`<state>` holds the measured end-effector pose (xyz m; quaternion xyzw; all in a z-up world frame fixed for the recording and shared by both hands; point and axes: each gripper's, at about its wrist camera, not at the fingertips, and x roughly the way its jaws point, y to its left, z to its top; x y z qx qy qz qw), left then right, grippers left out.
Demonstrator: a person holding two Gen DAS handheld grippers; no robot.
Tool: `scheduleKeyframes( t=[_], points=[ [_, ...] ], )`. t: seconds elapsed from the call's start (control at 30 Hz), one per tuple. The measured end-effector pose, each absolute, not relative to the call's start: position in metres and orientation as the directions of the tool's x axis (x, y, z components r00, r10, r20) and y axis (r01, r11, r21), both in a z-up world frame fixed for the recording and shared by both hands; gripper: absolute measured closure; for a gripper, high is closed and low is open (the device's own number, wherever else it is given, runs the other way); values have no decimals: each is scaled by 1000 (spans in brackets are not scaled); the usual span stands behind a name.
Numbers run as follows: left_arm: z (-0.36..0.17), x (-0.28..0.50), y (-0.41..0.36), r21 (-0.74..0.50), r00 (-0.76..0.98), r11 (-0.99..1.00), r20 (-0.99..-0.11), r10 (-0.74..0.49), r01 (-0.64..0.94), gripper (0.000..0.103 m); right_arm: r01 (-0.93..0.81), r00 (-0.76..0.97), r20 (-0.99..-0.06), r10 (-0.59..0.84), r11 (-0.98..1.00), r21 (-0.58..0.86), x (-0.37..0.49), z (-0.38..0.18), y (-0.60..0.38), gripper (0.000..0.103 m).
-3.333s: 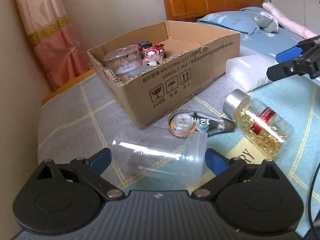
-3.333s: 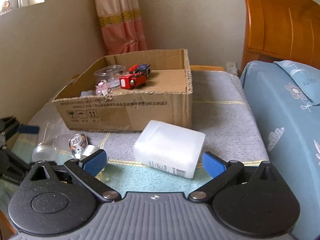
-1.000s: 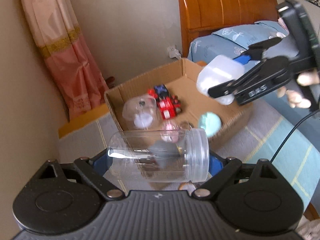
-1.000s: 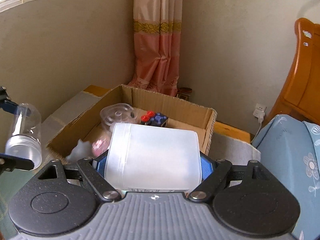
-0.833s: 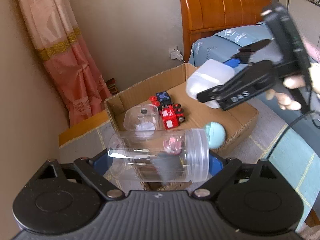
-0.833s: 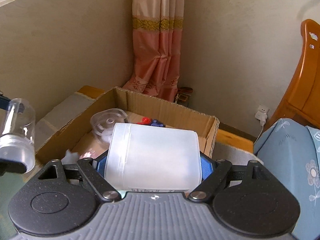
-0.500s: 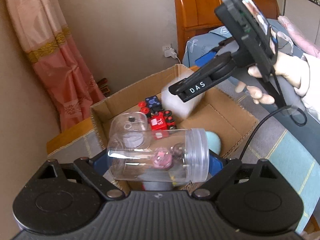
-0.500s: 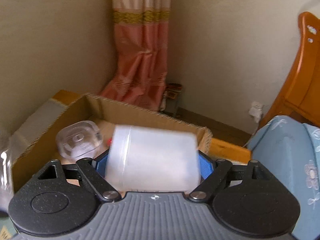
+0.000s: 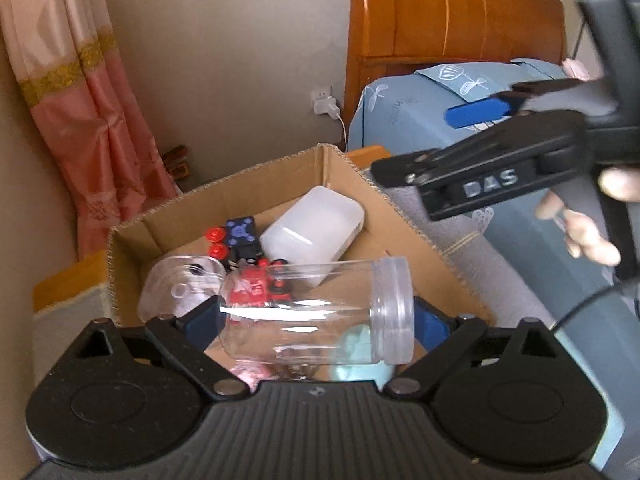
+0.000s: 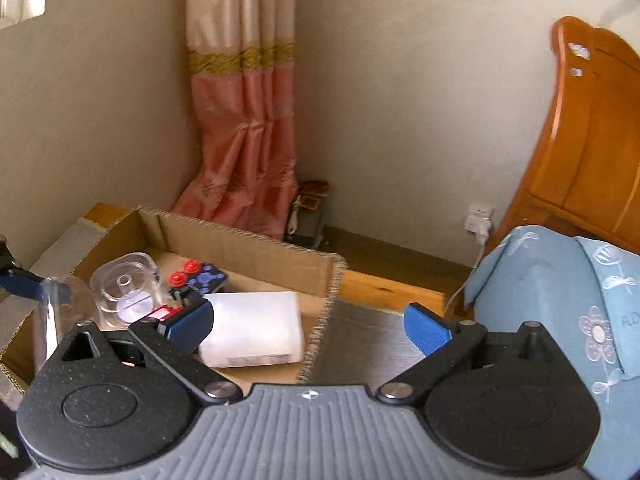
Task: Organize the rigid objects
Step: 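Lower the clear jar into the box with the left gripper while the right releases the white box inside, then move the left gripper to the correction-tape dispenser while the right approaches the gold capsule bottle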
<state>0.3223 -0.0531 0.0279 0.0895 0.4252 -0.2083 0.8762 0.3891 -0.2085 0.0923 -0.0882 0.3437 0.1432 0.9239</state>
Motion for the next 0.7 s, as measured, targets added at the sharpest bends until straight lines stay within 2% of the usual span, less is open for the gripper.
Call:
scheduleKeyframes(
  t=[0.27,0.7],
  points=[
    [33,308,-48,-10,557,907,-787,-267,421,7,-312,733,-650,201,948,-58,373,101,-224,0],
    [42,246,-14,43,610,928,-765,-208,371,6,-405,706,-649,284,913,-41,312,104,-194,0]
  ],
)
